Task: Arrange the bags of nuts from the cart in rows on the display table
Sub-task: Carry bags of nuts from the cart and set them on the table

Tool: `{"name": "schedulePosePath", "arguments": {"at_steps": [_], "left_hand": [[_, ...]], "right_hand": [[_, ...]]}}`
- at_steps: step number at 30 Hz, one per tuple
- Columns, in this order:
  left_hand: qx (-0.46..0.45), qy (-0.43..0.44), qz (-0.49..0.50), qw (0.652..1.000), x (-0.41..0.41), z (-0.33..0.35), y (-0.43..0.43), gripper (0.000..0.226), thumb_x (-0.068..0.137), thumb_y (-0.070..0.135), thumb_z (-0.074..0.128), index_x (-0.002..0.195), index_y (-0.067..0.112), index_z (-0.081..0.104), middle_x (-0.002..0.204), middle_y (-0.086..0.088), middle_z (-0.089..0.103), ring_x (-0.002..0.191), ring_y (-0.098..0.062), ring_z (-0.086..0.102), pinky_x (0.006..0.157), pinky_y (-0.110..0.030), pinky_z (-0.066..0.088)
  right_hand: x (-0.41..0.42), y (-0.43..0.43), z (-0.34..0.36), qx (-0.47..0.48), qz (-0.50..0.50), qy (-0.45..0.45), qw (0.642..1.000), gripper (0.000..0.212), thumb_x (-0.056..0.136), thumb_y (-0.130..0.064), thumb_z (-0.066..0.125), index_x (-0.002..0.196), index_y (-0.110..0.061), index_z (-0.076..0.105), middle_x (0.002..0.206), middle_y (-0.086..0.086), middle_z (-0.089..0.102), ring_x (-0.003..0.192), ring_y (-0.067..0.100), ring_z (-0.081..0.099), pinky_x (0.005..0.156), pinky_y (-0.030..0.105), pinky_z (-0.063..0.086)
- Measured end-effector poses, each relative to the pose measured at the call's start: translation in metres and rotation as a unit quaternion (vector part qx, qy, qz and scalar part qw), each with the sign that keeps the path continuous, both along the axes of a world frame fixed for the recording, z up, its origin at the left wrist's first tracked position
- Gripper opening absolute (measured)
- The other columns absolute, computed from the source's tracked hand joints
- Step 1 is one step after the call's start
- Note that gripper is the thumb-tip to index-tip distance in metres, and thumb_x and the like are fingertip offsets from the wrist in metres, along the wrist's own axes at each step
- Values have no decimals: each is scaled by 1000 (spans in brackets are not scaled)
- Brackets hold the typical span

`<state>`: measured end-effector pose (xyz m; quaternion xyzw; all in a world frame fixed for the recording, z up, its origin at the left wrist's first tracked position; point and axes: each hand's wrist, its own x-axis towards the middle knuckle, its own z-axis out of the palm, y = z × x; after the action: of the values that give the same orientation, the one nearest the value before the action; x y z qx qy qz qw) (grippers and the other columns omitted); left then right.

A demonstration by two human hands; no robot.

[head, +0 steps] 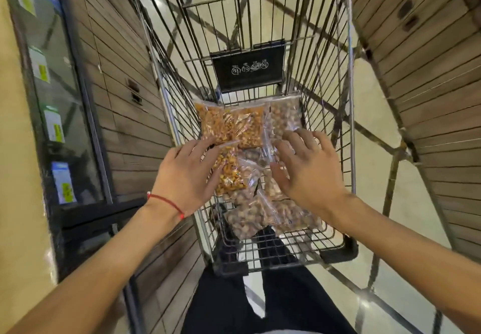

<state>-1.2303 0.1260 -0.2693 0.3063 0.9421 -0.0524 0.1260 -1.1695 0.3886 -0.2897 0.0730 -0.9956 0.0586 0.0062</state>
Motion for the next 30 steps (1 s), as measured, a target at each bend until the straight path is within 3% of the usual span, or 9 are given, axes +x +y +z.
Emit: {"name": "schedulePosePath", "arguments": {"at_steps": [4, 11, 15, 21, 23, 26, 28, 30], "left_hand": [[-5, -24, 12, 1000, 0, -27, -13, 51, 103, 45, 40, 141, 15, 58, 137, -7, 63, 126, -29, 57, 97, -44, 48], [31, -51, -20, 998, 0, -70, -7, 43, 101, 39, 47, 132, 14, 62, 134, -9, 64, 124, -31, 58, 91, -44, 50], [26, -80, 33, 996, 2, -96, 17, 42, 102, 40, 48, 134, 16, 61, 136, -10, 64, 126, -32, 59, 92, -45, 54], [24, -131, 146, 980, 5, -144, 43, 48, 106, 43, 40, 147, 19, 47, 151, -6, 49, 139, -27, 47, 109, -45, 47], [43, -141, 186, 971, 7, -157, 47, 46, 106, 42, 41, 145, 18, 49, 147, -3, 51, 137, -25, 47, 109, -44, 48], [65, -136, 210, 966, 10, -171, 49, 44, 106, 42, 44, 142, 18, 53, 142, 0, 54, 131, -22, 50, 103, -44, 51], [68, -128, 206, 968, 11, -175, 48, 42, 104, 39, 47, 137, 15, 57, 138, -2, 58, 125, -24, 54, 96, -44, 54], [69, -139, 215, 964, 12, -177, 48, 42, 103, 37, 49, 137, 14, 58, 141, -3, 57, 126, -25, 54, 95, -46, 55]], "right_hand": [[-8, -13, -26, 24, -14, -104, 994, 47, 100, -45, 47, 129, -13, 65, 132, 12, 66, 129, 33, 56, 113, 54, 40], [-14, -27, -81, 2, -35, -140, 990, 43, 99, -43, 40, 118, -14, 66, 114, 8, 64, 109, 30, 57, 101, 50, 44], [-32, -23, -123, -10, -45, -170, 984, 41, 98, -43, 45, 118, -14, 65, 110, 7, 61, 109, 30, 55, 94, 48, 44], [-69, -20, -180, -71, -81, -225, 968, 41, 102, -35, 52, 135, -11, 61, 128, 10, 63, 120, 32, 55, 95, 42, 41], [-87, -20, -193, -195, -143, -262, 934, 44, 105, -31, 57, 145, -12, 53, 134, 7, 61, 120, 27, 58, 91, 33, 44], [-122, -19, -214, -397, -274, -330, 811, 42, 105, -23, 65, 142, -11, 50, 108, -9, 64, 89, 13, 65, 78, 19, 54], [-144, -19, -236, -449, -314, -351, 760, 24, 104, -25, 67, 124, -17, 58, 103, -9, 67, 102, 20, 68, 93, 28, 56], [-159, -22, -252, -474, -343, -373, 720, 34, 100, -34, 72, 125, -14, 62, 113, 0, 72, 109, 23, 69, 101, 35, 55]]}}
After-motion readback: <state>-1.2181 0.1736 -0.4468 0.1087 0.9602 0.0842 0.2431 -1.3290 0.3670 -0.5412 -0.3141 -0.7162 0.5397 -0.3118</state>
